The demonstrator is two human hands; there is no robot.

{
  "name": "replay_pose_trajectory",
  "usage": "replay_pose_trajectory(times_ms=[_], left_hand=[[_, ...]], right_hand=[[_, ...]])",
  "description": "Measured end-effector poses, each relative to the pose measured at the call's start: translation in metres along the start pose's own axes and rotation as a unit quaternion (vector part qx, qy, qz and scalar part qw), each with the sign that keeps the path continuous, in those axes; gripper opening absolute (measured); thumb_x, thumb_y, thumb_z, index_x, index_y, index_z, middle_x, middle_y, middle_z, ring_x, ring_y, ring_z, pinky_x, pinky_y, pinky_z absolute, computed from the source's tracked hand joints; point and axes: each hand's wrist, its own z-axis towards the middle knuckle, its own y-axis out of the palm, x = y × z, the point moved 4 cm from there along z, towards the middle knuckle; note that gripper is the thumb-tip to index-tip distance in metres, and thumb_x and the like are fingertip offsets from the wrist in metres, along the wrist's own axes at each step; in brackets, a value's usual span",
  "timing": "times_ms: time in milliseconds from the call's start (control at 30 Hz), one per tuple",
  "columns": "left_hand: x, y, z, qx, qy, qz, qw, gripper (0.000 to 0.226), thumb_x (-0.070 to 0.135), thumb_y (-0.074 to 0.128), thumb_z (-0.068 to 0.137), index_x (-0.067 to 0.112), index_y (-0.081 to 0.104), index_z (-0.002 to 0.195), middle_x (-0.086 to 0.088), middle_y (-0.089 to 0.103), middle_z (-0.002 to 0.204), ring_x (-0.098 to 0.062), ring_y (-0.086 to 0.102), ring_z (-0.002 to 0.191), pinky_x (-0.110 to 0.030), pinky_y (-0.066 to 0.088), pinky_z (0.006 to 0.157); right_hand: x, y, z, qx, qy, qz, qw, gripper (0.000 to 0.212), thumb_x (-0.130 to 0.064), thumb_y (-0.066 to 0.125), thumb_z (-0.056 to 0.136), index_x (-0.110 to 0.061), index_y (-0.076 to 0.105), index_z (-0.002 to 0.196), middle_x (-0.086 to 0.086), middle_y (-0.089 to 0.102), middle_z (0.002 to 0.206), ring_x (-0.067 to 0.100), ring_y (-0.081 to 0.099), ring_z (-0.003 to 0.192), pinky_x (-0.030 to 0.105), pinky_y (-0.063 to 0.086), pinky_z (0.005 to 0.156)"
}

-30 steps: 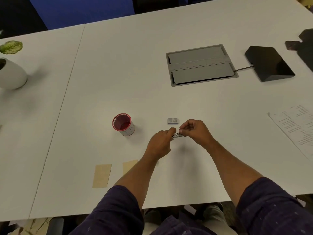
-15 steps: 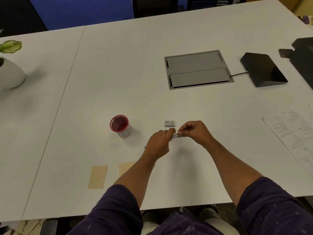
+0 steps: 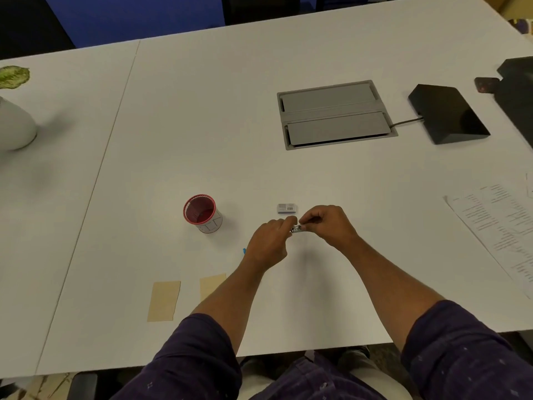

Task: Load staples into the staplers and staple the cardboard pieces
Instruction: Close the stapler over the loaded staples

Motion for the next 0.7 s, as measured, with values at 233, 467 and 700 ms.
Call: replay_pose_trajectory(times_ms=[233,467,700], left_hand=[[-0.0026,0.0004,-0.0001,0.003,0.001,0.004,1.000,0.035,0.004,0.066,0.084,0.018,0.050,0.112,-0.003,0.061,0.078,-0.025,0.052,0.065,-0.030,0.032,0.055],[-0.0008,-0.0009,0.0011,-0.001,0.002,-0.003,1.000,0.038,0.003,0.067,0.084,0.018,0.049,0.114,-0.004,0.064,0.081,-0.026,0.055,0.068,-0.032,0.040,0.055],[0.0017,-0.0021,0.0027,0.000,0.010,-0.005,1.000,0.039,0.002,0.067,0.083,0.014,0.054,0.118,-0.007,0.068,0.088,-0.028,0.059,0.073,-0.034,0.045,0.058]], right_hand=[[0.0015,0.0004,0.0012,-0.011,-0.040,-0.042,0.998,0.016,-0.002,0.082,0.079,-0.015,0.081,0.088,-0.006,0.077,0.088,0.009,0.073,0.084,0.027,0.059,0.080],[0.0009,-0.0002,0.0014,0.004,-0.042,-0.020,0.999,0.018,-0.002,0.085,0.076,-0.017,0.081,0.085,-0.008,0.076,0.083,0.007,0.073,0.079,0.020,0.056,0.075],[-0.0030,0.0017,0.0008,-0.006,-0.052,-0.026,0.998,0.016,0.000,0.083,0.077,-0.012,0.080,0.087,-0.006,0.076,0.084,0.005,0.072,0.078,0.018,0.056,0.074]])
